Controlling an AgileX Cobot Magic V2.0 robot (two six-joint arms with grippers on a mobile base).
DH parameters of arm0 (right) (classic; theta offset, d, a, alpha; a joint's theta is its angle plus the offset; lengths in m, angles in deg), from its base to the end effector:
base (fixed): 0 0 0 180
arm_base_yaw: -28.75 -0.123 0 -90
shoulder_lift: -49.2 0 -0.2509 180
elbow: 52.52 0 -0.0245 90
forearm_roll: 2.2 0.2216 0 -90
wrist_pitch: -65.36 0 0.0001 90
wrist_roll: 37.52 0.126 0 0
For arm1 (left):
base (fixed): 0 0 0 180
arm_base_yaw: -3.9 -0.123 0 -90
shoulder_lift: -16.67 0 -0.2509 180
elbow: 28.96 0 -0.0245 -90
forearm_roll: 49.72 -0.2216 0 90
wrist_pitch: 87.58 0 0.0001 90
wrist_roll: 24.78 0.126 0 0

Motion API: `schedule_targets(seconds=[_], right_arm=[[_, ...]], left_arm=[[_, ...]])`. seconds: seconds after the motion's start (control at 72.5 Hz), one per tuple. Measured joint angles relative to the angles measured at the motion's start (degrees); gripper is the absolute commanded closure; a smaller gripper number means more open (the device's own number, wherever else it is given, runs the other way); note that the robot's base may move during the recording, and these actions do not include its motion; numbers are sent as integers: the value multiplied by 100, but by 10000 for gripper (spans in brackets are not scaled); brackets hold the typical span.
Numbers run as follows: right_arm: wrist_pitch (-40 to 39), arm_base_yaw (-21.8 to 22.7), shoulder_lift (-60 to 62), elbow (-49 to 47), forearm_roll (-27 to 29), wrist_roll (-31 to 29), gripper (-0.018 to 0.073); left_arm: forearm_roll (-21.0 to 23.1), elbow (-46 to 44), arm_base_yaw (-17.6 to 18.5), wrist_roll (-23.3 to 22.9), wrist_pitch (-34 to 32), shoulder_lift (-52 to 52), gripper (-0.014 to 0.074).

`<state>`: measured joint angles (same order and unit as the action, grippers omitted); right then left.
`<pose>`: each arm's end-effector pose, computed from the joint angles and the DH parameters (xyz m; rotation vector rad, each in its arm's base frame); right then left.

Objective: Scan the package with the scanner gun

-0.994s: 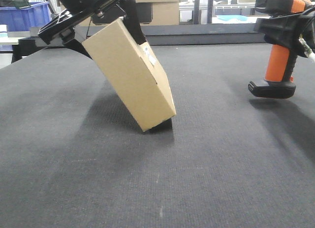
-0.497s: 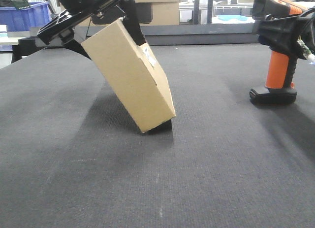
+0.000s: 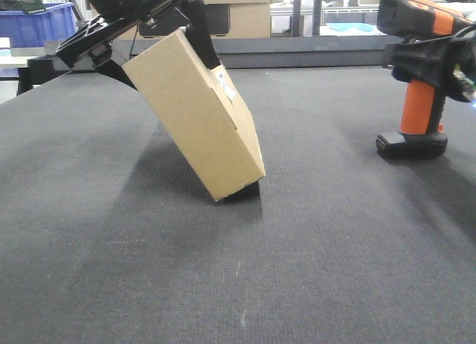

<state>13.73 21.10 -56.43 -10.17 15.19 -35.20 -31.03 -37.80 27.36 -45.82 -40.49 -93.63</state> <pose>0.3283 0.0143 0.1733 0.2593 1.6814 0.0716 0.3329 -0.1767 0.2355 -0.1518 2.6691 -0.6593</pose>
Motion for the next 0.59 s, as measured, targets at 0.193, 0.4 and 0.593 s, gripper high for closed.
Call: schedule_targets(seconds=[0.193, 0.4, 0.593], right_arm=[[13, 0, 352, 326, -179, 0, 134], [161, 0, 769, 704, -299, 0, 134], [501, 0, 1473, 1135, -635, 0, 137]], left_arm=[[0, 0, 0, 0, 0, 0, 707], [0, 0, 0, 0, 9, 0, 707], [0, 0, -11, 74, 26, 0, 707]])
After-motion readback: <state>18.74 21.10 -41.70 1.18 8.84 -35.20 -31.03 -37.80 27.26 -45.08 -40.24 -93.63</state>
